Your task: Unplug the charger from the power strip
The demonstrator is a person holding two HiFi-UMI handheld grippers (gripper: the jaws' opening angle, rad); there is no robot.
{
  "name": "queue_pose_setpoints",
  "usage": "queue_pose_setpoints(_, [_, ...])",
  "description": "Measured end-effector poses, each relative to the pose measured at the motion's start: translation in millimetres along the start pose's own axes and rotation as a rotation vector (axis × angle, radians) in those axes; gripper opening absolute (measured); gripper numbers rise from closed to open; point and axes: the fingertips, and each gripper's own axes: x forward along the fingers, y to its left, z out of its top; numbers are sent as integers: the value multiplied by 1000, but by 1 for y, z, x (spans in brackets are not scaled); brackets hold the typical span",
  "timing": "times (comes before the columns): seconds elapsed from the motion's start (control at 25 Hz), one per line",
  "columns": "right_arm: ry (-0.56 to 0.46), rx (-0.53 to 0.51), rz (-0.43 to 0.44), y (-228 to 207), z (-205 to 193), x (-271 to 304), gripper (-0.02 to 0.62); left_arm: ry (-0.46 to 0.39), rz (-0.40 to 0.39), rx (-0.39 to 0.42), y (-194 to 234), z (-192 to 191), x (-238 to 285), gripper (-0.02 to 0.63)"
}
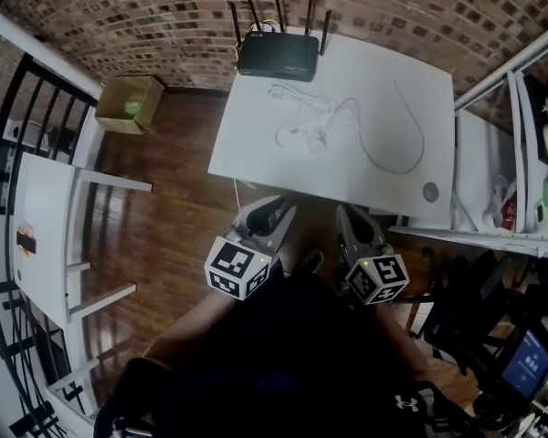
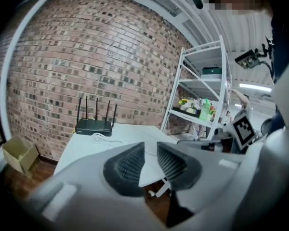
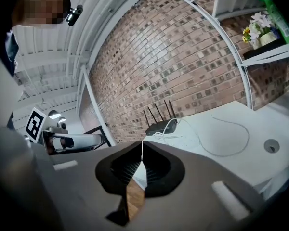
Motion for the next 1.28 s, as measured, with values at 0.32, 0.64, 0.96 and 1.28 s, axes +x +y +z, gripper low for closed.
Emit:
queue_pose_setpoints(0.32, [74,-129,-147,-32,7,72,14,61,-92,112,79,-4,57,114])
queue_pose_setpoints(0.64, [254,-182,-222,-69,-36,132,144,241,-125,163,127,-58,111,130])
queue_pose_setpoints(0.96, [391,-191,-171,-94,-71,177,238,346,-65,192,150,-88,156,154])
queue_pose_setpoints(1.28, [492,-247,-150,-102,-89,203,238,416,-71,231,152,-108,182,161])
